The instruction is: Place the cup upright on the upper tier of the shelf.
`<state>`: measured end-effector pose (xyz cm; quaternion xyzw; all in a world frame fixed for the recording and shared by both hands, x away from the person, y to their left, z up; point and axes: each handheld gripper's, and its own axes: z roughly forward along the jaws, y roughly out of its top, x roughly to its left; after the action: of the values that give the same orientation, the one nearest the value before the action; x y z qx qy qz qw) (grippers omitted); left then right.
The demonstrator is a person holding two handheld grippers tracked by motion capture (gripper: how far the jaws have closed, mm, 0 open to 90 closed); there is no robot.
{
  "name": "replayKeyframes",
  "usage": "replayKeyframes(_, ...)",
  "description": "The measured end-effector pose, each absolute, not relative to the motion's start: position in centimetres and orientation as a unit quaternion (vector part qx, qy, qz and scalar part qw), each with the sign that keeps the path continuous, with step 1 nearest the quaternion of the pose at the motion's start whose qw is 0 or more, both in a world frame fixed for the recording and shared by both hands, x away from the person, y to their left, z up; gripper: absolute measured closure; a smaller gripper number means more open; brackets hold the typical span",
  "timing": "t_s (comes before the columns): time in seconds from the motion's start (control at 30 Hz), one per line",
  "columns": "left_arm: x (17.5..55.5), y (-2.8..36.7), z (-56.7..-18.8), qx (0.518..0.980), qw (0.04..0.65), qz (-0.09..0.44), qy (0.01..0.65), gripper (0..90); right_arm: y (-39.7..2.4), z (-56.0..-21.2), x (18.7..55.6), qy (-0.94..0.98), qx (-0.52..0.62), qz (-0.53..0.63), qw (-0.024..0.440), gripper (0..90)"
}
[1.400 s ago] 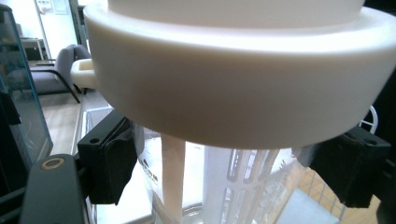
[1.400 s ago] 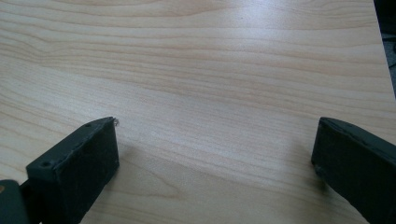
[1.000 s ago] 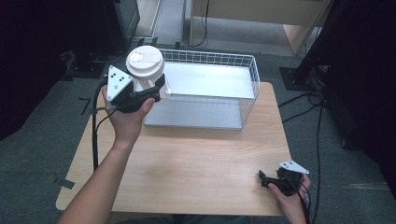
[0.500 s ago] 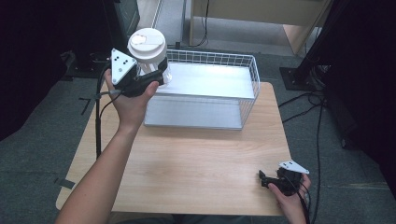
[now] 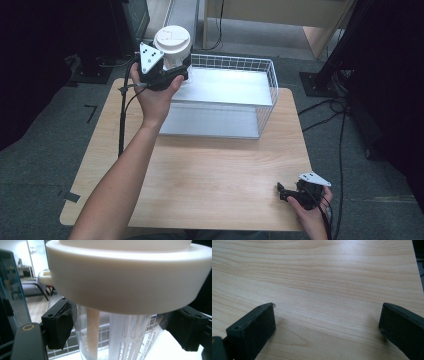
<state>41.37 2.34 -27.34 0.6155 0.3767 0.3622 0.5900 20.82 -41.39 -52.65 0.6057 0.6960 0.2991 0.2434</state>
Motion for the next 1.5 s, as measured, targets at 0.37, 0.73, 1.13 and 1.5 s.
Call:
replayKeyframes(0.37, 43.8, 2.4, -28.8, 0.624, 0.568, 0.352, 0.407, 16.7, -41.4, -52.7, 20.8, 0.695, 0.606, 0.300, 0.243, 0.5)
replayKeyframes(0.73, 44.9, 2.0, -28.6, 0.634, 0.551, 0.353, 0.413, 16.2, -41.4, -52.7, 20.8, 0.696, 0.605, 0.301, 0.243, 0.7)
replayKeyframes(1.13, 44.8, 2.8, -27.7, 0.637, 0.553, 0.334, 0.420, 0.0, -41.4, -52.6, 20.8, 0.696, 0.605, 0.301, 0.242, 0.7)
replayKeyframes(1.5, 43.1, 5.0, -28.2, 0.625, 0.561, 0.332, 0.429, 0.0, -41.4, -52.6, 20.8, 0.696, 0.605, 0.301, 0.242, 0.7)
